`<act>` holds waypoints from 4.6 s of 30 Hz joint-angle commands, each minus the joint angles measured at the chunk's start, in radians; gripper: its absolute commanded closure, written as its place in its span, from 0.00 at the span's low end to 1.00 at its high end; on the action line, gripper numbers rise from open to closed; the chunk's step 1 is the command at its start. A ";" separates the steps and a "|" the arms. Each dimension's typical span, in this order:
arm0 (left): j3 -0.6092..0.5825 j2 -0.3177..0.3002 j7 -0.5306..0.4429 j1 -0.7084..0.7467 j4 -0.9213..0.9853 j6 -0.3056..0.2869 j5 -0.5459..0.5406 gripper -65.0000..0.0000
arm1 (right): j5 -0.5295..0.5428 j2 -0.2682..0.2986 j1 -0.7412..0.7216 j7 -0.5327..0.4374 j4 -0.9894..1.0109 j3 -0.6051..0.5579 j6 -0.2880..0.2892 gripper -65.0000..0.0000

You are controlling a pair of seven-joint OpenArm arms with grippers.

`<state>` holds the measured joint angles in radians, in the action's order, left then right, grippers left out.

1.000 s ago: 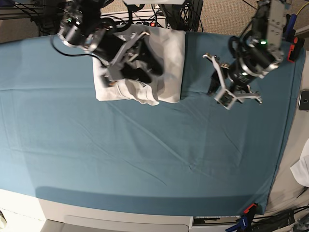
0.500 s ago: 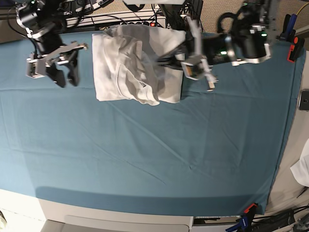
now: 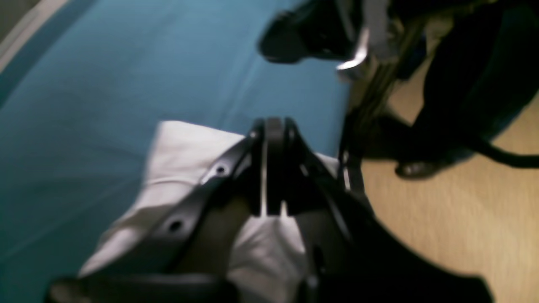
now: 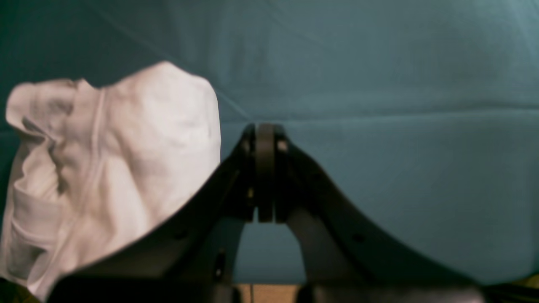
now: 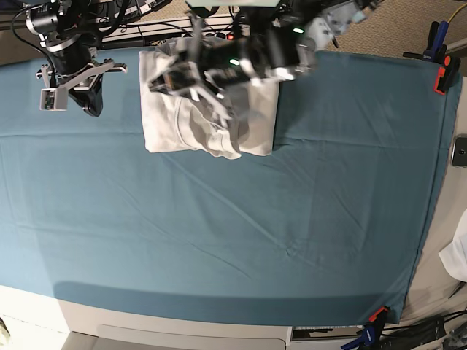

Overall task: Fold the T-shirt properly
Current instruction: 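Release the right gripper and tuck the fabric with the left gripper, then pinch the folded bundle edges with both grippers and straighten them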

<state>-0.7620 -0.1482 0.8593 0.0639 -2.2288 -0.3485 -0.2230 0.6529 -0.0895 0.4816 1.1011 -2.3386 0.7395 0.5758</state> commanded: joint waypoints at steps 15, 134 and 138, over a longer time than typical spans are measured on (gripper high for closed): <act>-0.140 0.023 0.182 -0.034 0.232 0.340 0.573 1.00 | 0.015 -0.013 0.005 -0.034 -0.018 -0.097 0.003 1.00; 0.775 -0.253 0.217 0.423 0.081 0.100 -0.303 0.60 | 0.592 0.302 -0.537 0.295 1.075 -0.352 0.092 0.92; 0.779 -0.210 0.196 0.443 0.088 0.085 -0.348 0.56 | 0.592 0.302 -0.537 0.295 1.075 -0.352 0.101 0.92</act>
<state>0.0143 -0.3519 1.0710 0.5076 -2.1284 -0.2596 -0.5564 1.2251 0.2104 -0.0467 1.3903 -1.2556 0.3912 0.6785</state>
